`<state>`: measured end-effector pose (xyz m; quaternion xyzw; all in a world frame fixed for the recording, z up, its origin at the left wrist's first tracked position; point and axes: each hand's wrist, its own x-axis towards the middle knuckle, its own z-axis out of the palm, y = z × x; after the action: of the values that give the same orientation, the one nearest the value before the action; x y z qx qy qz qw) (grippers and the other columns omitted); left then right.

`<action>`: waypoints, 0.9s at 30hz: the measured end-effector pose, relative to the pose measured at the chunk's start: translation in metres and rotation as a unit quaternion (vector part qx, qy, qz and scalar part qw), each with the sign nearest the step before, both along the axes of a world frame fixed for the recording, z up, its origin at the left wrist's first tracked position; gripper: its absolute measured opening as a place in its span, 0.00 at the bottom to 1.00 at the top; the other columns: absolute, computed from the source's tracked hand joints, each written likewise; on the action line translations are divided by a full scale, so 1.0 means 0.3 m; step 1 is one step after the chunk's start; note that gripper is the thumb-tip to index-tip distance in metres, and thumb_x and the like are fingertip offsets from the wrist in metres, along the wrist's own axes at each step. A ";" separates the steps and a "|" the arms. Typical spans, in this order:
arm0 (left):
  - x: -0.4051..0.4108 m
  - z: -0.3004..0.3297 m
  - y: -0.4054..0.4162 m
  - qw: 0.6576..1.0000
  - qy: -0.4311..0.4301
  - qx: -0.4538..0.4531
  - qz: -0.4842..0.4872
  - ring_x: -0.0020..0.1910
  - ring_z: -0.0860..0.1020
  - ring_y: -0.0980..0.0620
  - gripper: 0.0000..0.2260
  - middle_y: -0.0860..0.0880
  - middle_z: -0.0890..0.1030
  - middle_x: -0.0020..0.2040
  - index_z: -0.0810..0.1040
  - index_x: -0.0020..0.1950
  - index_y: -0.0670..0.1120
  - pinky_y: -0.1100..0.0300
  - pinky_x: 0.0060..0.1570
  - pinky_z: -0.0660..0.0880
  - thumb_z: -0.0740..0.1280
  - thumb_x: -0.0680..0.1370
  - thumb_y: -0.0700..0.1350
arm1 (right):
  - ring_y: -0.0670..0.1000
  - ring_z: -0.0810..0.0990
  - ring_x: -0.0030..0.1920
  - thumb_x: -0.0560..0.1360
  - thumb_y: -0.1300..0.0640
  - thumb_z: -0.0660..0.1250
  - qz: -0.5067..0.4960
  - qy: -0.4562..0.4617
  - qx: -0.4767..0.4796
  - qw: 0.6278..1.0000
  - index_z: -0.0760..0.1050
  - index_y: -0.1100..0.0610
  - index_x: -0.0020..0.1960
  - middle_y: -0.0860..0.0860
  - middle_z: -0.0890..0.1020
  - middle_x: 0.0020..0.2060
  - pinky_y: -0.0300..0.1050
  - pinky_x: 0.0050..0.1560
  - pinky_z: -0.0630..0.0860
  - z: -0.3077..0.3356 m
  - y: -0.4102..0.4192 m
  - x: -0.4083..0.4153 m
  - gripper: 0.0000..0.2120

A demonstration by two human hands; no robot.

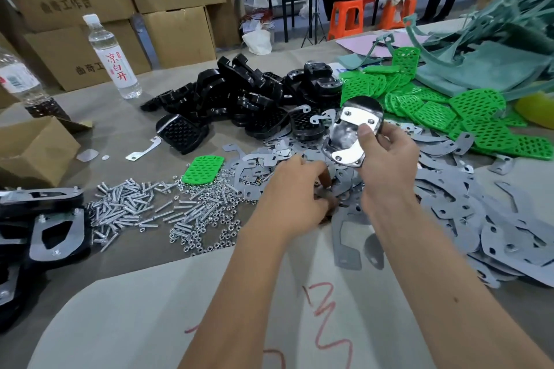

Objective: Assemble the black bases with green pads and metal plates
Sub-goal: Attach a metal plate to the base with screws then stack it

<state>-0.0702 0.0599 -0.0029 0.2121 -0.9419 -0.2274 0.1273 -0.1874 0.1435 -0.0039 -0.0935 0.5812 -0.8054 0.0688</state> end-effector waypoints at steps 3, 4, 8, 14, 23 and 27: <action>0.022 0.036 -0.007 0.999 -0.031 0.031 -0.027 0.56 0.74 0.45 0.08 0.48 0.72 0.55 0.81 0.52 0.49 0.51 0.56 0.76 0.70 0.74 0.40 | 0.46 0.82 0.38 0.80 0.60 0.71 0.003 0.012 0.008 1.000 0.80 0.58 0.53 0.44 0.86 0.35 0.44 0.45 0.80 -0.007 -0.009 0.007 0.03; 0.025 0.046 -0.005 0.998 -0.041 0.039 -0.031 0.56 0.74 0.45 0.07 0.47 0.72 0.55 0.81 0.51 0.48 0.51 0.57 0.76 0.70 0.74 0.39 | 0.45 0.80 0.37 0.80 0.59 0.71 0.007 0.014 0.007 1.000 0.80 0.58 0.52 0.44 0.85 0.34 0.40 0.42 0.78 -0.010 -0.013 0.010 0.02; 0.038 0.054 0.005 0.997 -0.054 0.050 -0.028 0.59 0.71 0.46 0.09 0.47 0.70 0.57 0.80 0.54 0.48 0.53 0.57 0.74 0.70 0.75 0.39 | 0.51 0.79 0.43 0.82 0.57 0.70 0.032 -0.015 0.014 0.999 0.80 0.58 0.53 0.52 0.85 0.42 0.57 0.51 0.81 -0.006 -0.022 0.029 0.04; 0.069 0.042 -0.008 0.997 -0.063 0.047 -0.017 0.56 0.69 0.49 0.15 0.50 0.67 0.54 0.80 0.53 0.55 0.52 0.53 0.75 0.67 0.75 0.35 | 0.57 0.85 0.55 0.82 0.58 0.69 0.061 -0.012 0.018 0.998 0.81 0.57 0.55 0.54 0.87 0.50 0.64 0.61 0.80 -0.012 -0.037 0.048 0.05; 0.133 0.044 -0.077 0.997 0.059 0.018 0.045 0.43 0.75 0.61 0.17 0.59 0.78 0.45 0.73 0.44 0.56 0.54 0.42 0.75 0.68 0.76 0.33 | 0.63 0.84 0.51 0.81 0.53 0.69 0.098 -0.015 0.051 0.994 0.81 0.54 0.54 0.61 0.85 0.50 0.73 0.55 0.79 -0.024 -0.042 0.055 0.05; 0.191 0.026 -0.130 0.981 0.156 0.003 0.117 0.28 0.73 0.61 0.15 0.62 0.79 0.38 0.72 0.43 0.56 0.60 0.33 0.65 0.73 0.76 0.38 | 0.61 0.84 0.56 0.82 0.54 0.69 0.140 -0.013 0.075 0.987 0.80 0.55 0.58 0.56 0.86 0.52 0.63 0.57 0.82 -0.024 -0.049 0.070 0.08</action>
<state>-0.0130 0.0211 0.0050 0.2830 -0.8784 -0.2441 0.2979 -0.1664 0.1288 -0.0110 -0.1582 0.6204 -0.7429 0.1954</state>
